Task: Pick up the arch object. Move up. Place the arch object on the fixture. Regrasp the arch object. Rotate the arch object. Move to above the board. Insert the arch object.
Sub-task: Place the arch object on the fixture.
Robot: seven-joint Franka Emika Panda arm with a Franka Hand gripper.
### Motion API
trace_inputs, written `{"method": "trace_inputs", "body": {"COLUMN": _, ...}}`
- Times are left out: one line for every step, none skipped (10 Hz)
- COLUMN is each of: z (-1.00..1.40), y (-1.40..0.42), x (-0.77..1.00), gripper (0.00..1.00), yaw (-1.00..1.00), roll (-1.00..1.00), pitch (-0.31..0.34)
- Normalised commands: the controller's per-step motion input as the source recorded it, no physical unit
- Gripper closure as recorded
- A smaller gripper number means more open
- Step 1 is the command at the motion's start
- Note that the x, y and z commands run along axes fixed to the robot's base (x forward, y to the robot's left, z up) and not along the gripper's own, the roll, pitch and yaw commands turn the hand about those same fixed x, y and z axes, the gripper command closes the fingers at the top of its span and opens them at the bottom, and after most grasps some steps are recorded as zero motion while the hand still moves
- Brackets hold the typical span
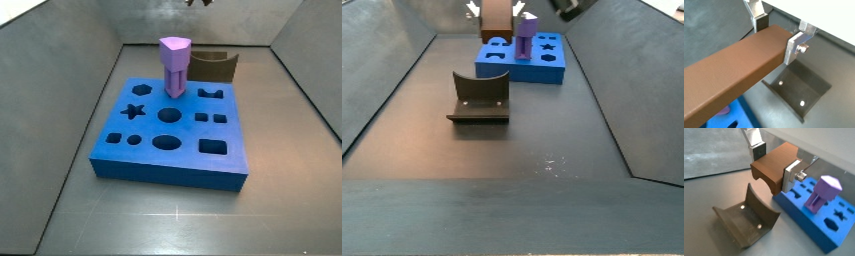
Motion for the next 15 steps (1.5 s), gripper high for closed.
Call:
{"method": "trace_inputs", "body": {"z": -0.01, "y": 0.06, "x": 0.55, "gripper": 1.0, "yaw": -0.11, "roll": -0.4, "pitch": 0.107}}
{"method": "trace_inputs", "body": {"z": -0.01, "y": 0.05, "x": 0.49, "gripper": 1.0, "yaw": -0.1, "roll": -0.26, "pitch": 0.094}}
{"method": "trace_inputs", "body": {"z": -0.01, "y": 0.04, "x": 0.38, "gripper": 1.0, "yaw": -0.1, "roll": -0.19, "pitch": 0.076}}
{"method": "trace_inputs", "body": {"z": -0.01, "y": 0.04, "x": 0.28, "gripper": 1.0, "yaw": -0.08, "roll": -0.17, "pitch": 0.066}}
{"method": "trace_inputs", "body": {"z": -0.01, "y": 0.04, "x": 0.23, "gripper": 1.0, "yaw": -0.08, "roll": -0.17, "pitch": 0.067}}
{"method": "trace_inputs", "body": {"z": -1.0, "y": 0.07, "x": 0.15, "gripper": 1.0, "yaw": -0.08, "roll": -1.0, "pitch": -0.022}}
{"method": "trace_inputs", "body": {"z": -1.0, "y": 0.08, "x": 0.12, "gripper": 1.0, "yaw": -0.08, "roll": -1.0, "pitch": -0.026}}
{"method": "trace_inputs", "body": {"z": -1.0, "y": 0.08, "x": 0.13, "gripper": 1.0, "yaw": -0.08, "roll": -1.0, "pitch": -0.005}}
{"method": "trace_inputs", "body": {"z": -1.0, "y": 0.08, "x": 0.14, "gripper": 1.0, "yaw": -0.08, "roll": -1.0, "pitch": 0.012}}
{"method": "trace_inputs", "body": {"z": -1.0, "y": 0.1, "x": 0.16, "gripper": 1.0, "yaw": -0.08, "roll": -1.0, "pitch": 0.045}}
{"method": "trace_inputs", "body": {"z": -1.0, "y": 0.1, "x": 0.17, "gripper": 1.0, "yaw": -0.09, "roll": -1.0, "pitch": 0.058}}
{"method": "trace_inputs", "body": {"z": -1.0, "y": 0.11, "x": 0.17, "gripper": 1.0, "yaw": -0.1, "roll": -0.91, "pitch": 0.062}}
{"method": "trace_inputs", "body": {"z": -1.0, "y": 0.11, "x": 0.18, "gripper": 1.0, "yaw": -0.1, "roll": -0.75, "pitch": 0.062}}
{"method": "trace_inputs", "body": {"z": -1.0, "y": 0.12, "x": 0.2, "gripper": 1.0, "yaw": -0.1, "roll": -0.53, "pitch": 0.065}}
{"method": "trace_inputs", "body": {"z": -0.94, "y": 0.13, "x": 0.19, "gripper": 1.0, "yaw": -0.11, "roll": -0.37, "pitch": 0.071}}
